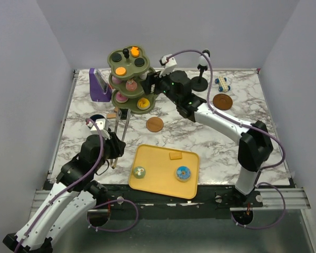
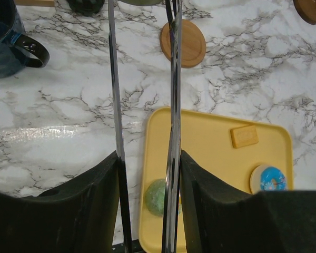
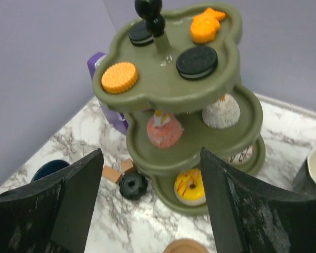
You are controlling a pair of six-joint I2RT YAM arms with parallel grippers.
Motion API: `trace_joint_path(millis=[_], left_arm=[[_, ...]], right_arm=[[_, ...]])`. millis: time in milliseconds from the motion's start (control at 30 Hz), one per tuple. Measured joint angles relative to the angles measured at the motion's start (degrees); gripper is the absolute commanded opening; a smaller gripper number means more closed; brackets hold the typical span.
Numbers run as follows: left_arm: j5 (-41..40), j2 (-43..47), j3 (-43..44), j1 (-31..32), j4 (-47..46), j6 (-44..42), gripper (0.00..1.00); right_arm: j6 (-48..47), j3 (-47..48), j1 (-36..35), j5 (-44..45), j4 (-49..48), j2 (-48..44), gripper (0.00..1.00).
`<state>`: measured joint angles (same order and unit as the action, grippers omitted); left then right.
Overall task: Serve the afternoon tea
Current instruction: Adjust the desert table at the center of the board.
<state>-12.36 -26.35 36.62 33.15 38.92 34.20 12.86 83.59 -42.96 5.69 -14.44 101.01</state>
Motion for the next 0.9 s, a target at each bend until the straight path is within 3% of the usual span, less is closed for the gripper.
trace_joint_path(millis=[267,533,900], left_arm=[[0.5,-0.8,-0.5,0.0,-1.7,0.6,0.52],[0.3,-0.8,-0.9,0.0,-2.0,1.2,0.52],[-0.5,-0.1,-2.6,0.0,-2.0,1.9,0.52]], right_arm=[[-6.7,11.1,0.2,-2.3,-6.6,12.0,0.82],[-7.5,13.5,2.0,-8.1,-19.8,18.6,0.82],[-6.4,36.9,5.5,-14.0,-19.7,30.9,0.82]])
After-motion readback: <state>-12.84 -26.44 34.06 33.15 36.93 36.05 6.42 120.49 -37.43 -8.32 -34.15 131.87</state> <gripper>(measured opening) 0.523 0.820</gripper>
